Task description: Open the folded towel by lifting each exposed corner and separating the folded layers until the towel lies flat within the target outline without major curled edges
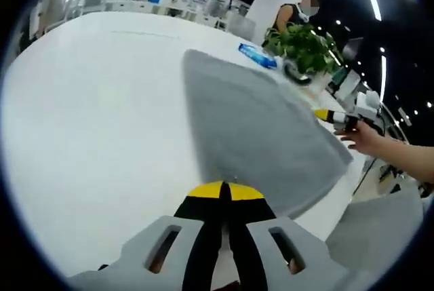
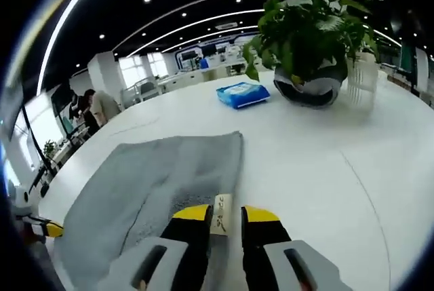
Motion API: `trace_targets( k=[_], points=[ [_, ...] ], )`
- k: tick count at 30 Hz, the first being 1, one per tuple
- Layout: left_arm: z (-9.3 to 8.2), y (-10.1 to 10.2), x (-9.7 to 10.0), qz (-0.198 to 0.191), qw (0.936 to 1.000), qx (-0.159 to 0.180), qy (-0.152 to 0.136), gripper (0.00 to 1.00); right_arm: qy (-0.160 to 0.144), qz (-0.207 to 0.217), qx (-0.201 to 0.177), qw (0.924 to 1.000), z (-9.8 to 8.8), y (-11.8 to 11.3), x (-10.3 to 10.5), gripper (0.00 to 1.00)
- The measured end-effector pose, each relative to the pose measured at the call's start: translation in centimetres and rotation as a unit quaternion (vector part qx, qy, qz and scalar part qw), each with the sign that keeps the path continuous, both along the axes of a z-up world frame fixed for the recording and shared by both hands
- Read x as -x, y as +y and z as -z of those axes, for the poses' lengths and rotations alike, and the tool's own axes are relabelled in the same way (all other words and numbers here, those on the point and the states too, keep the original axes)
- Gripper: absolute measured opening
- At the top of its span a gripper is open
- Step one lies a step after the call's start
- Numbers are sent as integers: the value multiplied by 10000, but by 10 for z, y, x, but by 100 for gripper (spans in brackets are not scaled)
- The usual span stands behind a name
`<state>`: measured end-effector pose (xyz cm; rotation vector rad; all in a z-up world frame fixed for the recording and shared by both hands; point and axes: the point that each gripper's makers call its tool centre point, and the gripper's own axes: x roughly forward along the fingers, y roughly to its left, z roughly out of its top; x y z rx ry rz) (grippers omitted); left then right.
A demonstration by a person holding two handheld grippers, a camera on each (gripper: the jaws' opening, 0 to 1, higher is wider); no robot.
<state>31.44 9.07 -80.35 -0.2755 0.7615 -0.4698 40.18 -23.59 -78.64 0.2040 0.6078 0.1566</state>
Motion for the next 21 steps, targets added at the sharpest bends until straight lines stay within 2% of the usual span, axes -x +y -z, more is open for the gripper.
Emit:
trace_targets(
  k=[5,8,11,14,18,19,21],
  points=[
    [0,-1,1,59,9999,-112,-53,2,-90,-104,316,9994,-4,8,6,12],
    [-1,-2,2,167,9994,-289,-133,2,-181,-56,307,9993,-11,8,4,9],
    [-2,-2,3,276,9981,-524,-160,2,-132,1,202,9997,-12,12,2,2],
    [-6,-2,4,357,9968,-694,-176,2,-106,38,326,9994,-13,16,1,0],
    [-19,-1,6,407,9975,-532,-215,1,-137,46,364,9992,-19,27,-1,0],
    [-31,1,7,354,9984,-318,-312,1,-143,50,371,9992,-21,30,-2,0],
    [-43,8,7,340,9983,-232,-404,2,-156,31,380,9991,-25,41,-3,0]
  ],
)
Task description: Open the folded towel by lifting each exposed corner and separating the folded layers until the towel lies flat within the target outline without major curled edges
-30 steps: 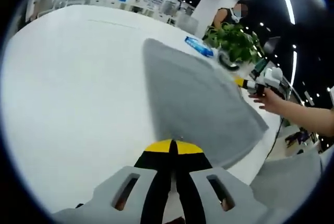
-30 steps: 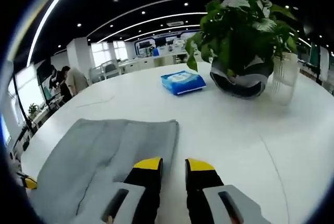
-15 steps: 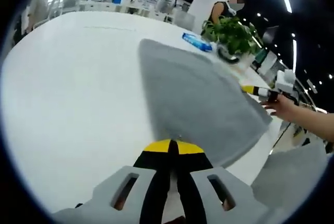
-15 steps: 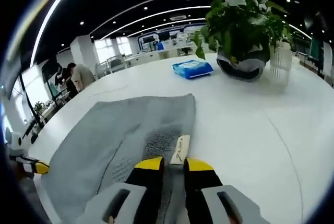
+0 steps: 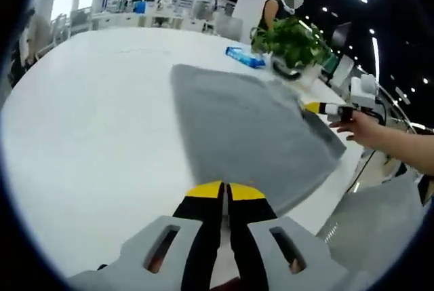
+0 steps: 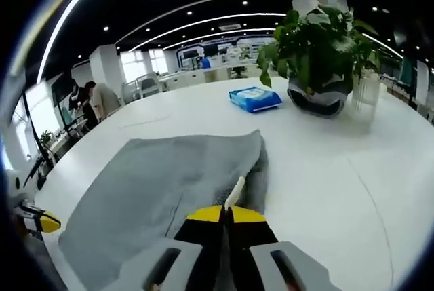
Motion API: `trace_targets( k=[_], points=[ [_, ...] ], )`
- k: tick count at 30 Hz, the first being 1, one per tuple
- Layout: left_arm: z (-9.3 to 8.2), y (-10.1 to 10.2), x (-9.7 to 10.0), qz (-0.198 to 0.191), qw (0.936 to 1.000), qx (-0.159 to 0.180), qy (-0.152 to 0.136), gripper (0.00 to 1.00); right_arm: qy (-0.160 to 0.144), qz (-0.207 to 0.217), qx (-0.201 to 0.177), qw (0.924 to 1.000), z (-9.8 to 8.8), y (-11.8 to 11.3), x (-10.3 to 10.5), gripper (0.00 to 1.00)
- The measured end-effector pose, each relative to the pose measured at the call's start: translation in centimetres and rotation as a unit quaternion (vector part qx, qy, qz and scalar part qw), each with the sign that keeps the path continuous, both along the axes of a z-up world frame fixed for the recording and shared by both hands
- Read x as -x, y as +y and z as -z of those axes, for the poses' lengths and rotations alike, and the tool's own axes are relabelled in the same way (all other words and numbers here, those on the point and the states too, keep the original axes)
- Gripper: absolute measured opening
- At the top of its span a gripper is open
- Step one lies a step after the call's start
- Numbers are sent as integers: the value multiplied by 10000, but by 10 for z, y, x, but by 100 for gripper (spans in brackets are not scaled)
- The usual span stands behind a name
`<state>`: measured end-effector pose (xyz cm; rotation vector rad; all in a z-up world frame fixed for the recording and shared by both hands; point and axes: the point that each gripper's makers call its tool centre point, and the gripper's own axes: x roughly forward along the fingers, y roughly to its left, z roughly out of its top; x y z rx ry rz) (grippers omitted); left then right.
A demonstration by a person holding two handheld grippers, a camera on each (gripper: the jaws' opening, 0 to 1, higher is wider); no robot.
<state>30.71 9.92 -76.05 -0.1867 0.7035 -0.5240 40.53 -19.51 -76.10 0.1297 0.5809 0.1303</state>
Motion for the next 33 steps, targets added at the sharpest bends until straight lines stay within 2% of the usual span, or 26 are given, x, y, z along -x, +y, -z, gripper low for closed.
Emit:
trace_targets(
  k=[4,8,15,22,27,33],
  points=[
    [-15,19,-4,37,10000,21,-70,2,4,-130,66,9999,-8,27,-4,0],
    [-26,38,-12,-94,9997,173,-160,3,0,-367,212,9991,-13,58,-9,0],
    [-23,54,-18,-80,9994,304,-138,3,33,-669,201,9975,-16,111,-11,0],
    [-18,70,-20,-64,9992,376,-96,3,12,-958,236,9951,-18,148,-15,0],
    [-19,82,-23,-113,9989,441,-111,3,-19,-1032,110,9946,-20,174,-17,0],
    [-22,93,-28,-207,9978,613,-143,3,-41,-1222,18,9925,-25,210,-9,0]
  ],
)
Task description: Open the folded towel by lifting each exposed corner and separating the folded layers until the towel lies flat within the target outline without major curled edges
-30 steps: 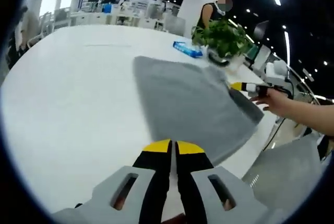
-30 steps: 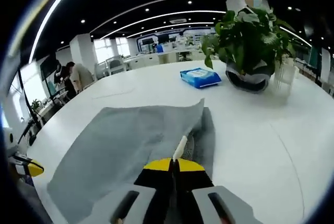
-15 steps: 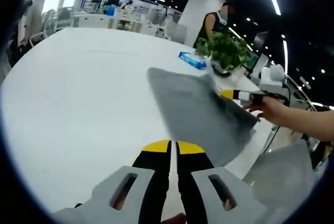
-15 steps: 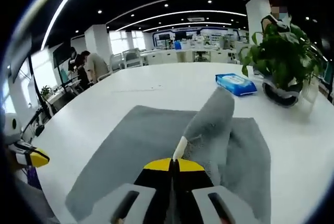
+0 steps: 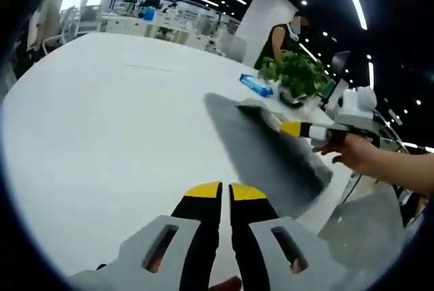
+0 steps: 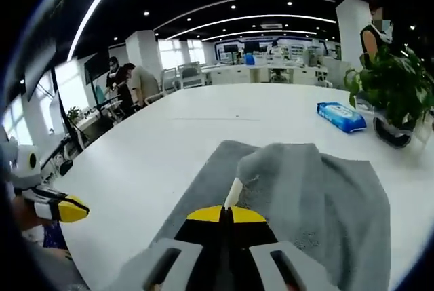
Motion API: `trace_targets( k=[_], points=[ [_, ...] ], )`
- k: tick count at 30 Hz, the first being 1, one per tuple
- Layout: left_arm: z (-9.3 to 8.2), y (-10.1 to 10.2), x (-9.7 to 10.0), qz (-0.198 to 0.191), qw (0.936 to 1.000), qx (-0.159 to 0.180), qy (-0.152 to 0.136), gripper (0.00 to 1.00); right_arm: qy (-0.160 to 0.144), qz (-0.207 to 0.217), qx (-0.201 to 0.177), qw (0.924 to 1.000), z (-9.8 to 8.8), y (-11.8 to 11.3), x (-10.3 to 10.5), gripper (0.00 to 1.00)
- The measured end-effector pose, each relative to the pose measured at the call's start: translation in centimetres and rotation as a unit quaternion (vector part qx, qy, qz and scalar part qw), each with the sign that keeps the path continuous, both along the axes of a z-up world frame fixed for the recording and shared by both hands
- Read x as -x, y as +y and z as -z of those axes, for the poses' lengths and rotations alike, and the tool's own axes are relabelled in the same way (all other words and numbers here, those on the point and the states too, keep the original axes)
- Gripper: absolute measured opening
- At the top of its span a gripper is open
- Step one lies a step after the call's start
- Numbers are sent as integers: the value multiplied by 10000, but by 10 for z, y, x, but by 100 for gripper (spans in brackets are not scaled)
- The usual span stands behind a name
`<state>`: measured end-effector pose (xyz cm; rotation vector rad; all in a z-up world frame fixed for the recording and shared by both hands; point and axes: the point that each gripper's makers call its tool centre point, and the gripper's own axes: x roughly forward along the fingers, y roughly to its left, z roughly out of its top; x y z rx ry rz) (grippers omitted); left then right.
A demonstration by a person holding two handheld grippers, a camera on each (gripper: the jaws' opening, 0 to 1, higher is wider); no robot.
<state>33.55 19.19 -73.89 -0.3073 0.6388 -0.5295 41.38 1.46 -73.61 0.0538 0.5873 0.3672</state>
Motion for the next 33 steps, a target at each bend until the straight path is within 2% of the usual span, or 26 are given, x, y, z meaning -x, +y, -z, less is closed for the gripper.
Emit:
trace_targets(
  k=[5,10,12,15,16,19,22,24,27,29,33],
  points=[
    [-5,-6,-2,43,9995,314,14,4,-32,-279,-20,9996,-3,28,8,0],
    [-8,-14,-6,148,9991,385,-88,4,-74,-544,-9,9985,-5,55,18,0],
    [-8,-18,-7,184,9990,406,-86,4,49,-732,71,9973,1,64,23,0],
    [-9,-26,-8,285,9984,482,-74,4,-29,-707,-32,9975,-3,66,27,9],
    [-7,-31,-9,348,9983,465,-41,5,-72,-638,-90,9979,-6,64,28,12],
    [-3,-41,-16,423,9981,444,-25,5,-199,-508,-116,9984,-15,56,32,12],
    [1,-56,-28,501,9977,449,50,13,-437,-435,-20,9981,-26,40,36,12],
    [7,-66,-40,492,9980,386,74,15,-626,-416,-97,9971,-34,30,39,12],
    [18,-83,-55,439,9981,398,171,18,-671,-339,-74,9971,-35,15,44,11],
    [24,-90,-58,380,9980,403,295,18,-596,-267,-52,9978,-32,7,48,11],
    [36,-100,-63,408,9981,323,331,18,-555,-89,14,9984,-23,-9,59,11]
  ],
)
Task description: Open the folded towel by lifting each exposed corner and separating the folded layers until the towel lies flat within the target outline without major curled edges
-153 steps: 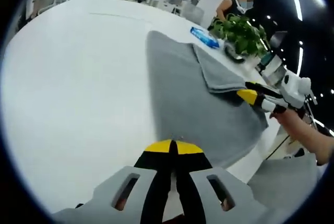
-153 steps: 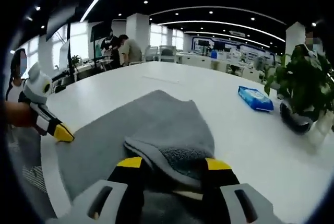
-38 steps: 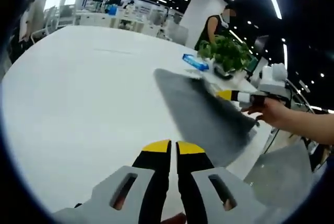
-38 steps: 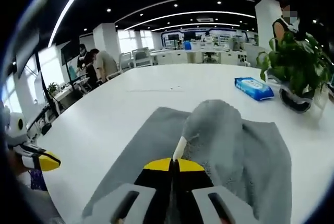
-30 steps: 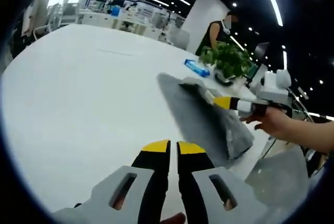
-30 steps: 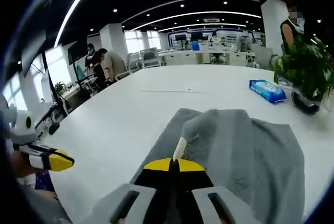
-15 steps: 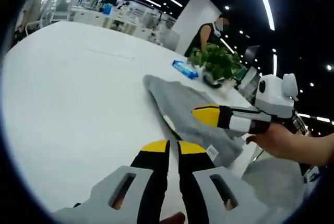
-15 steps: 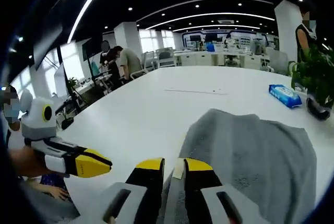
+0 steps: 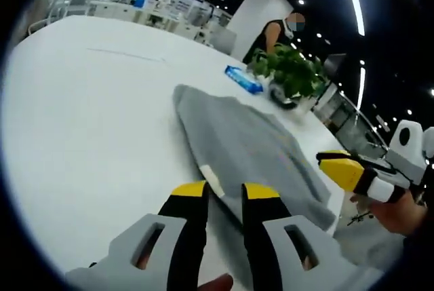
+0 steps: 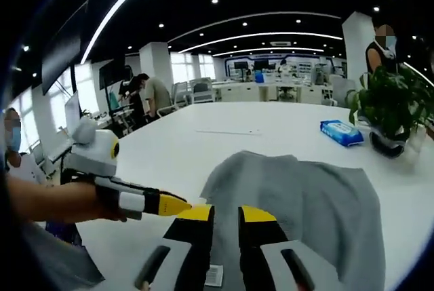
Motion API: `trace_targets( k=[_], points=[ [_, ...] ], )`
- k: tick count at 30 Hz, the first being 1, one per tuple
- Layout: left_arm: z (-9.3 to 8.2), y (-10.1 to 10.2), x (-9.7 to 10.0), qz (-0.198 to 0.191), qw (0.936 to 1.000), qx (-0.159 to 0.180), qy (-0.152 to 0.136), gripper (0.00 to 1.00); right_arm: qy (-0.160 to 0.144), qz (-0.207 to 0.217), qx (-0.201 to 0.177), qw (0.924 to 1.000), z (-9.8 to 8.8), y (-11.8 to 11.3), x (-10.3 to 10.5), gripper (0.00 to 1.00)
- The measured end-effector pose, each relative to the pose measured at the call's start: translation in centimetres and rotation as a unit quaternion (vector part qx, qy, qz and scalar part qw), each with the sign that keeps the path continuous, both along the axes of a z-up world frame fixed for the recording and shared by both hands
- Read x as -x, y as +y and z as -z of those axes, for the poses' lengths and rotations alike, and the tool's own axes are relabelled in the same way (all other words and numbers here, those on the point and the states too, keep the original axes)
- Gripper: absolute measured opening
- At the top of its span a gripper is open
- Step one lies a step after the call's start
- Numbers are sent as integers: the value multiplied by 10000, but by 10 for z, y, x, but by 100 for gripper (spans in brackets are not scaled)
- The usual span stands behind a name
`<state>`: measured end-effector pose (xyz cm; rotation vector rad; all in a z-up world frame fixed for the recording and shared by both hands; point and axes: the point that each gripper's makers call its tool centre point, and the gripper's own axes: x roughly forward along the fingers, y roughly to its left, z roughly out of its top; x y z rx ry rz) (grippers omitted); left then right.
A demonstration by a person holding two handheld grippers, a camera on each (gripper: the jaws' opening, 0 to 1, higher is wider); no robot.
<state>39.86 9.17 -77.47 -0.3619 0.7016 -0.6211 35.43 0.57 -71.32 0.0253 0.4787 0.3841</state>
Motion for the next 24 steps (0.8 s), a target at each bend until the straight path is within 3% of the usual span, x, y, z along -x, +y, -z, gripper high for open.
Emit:
trace_targets(
  k=[4,10,12,15,16,20,24],
  points=[
    [12,-1,-3,-48,9998,-186,108,18,76,-12,21,10000,4,-9,12,10],
    [19,-11,-5,-45,9993,-22,366,14,161,331,46,9993,15,-32,19,10],
    [19,-11,-6,-59,9994,-69,341,12,209,462,276,9983,22,-44,24,10],
    [19,-11,-9,-72,9990,-78,434,2,243,603,302,9974,30,-55,30,8],
    [18,-10,-8,-91,9985,-32,544,2,293,684,308,9968,33,-60,33,8],
    [4,-3,-8,-121,9983,170,551,2,268,831,253,9959,31,-68,31,8],
    [-10,12,-6,-161,9994,-15,295,2,266,1024,479,9932,35,-79,30,7]
  ],
)
